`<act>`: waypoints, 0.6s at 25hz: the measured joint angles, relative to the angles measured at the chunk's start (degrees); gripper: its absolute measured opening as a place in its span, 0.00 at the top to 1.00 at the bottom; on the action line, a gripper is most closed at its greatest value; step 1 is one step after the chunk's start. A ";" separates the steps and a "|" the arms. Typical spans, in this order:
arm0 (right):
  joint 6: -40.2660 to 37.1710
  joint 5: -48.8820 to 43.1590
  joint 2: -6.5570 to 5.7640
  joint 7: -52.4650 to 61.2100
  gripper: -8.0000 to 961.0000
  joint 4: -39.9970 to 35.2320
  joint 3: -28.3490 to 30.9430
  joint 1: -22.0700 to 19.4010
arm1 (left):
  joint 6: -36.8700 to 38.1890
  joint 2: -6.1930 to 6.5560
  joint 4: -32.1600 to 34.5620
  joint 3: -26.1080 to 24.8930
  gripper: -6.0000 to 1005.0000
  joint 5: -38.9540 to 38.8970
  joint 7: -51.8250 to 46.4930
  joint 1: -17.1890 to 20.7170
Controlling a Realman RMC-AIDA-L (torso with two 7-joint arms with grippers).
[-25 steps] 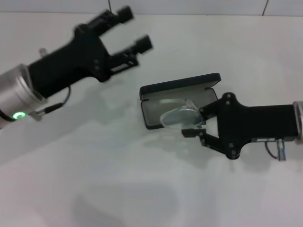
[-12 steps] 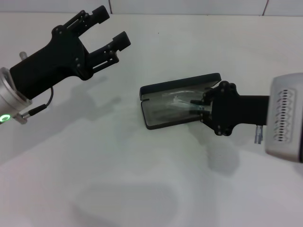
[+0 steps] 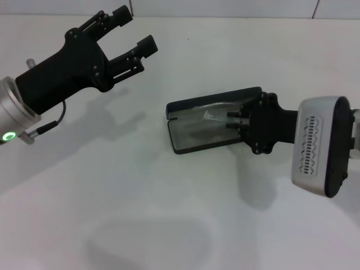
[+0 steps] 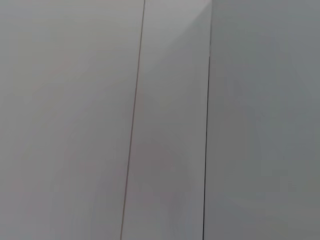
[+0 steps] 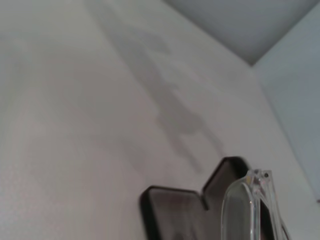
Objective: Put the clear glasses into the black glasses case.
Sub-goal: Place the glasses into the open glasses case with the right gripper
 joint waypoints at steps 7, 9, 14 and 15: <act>3.95 -2.71 0.01 -0.03 0.79 1.05 -3.13 0.55 | -0.22 -0.25 0.00 0.13 0.15 -0.01 -0.04 -0.55; 5.75 -2.79 0.01 -0.24 0.79 1.33 -4.17 0.65 | -0.22 -0.35 0.00 0.13 0.15 -0.01 -0.07 -0.61; 7.80 -4.76 0.01 -0.40 0.79 1.56 -6.22 1.17 | -0.22 -0.45 0.00 0.13 0.15 -0.01 -0.08 -0.68; 8.22 -5.33 0.01 -0.38 0.79 1.70 -6.70 1.32 | -0.22 -0.46 0.00 0.13 0.15 0.00 -0.08 -0.71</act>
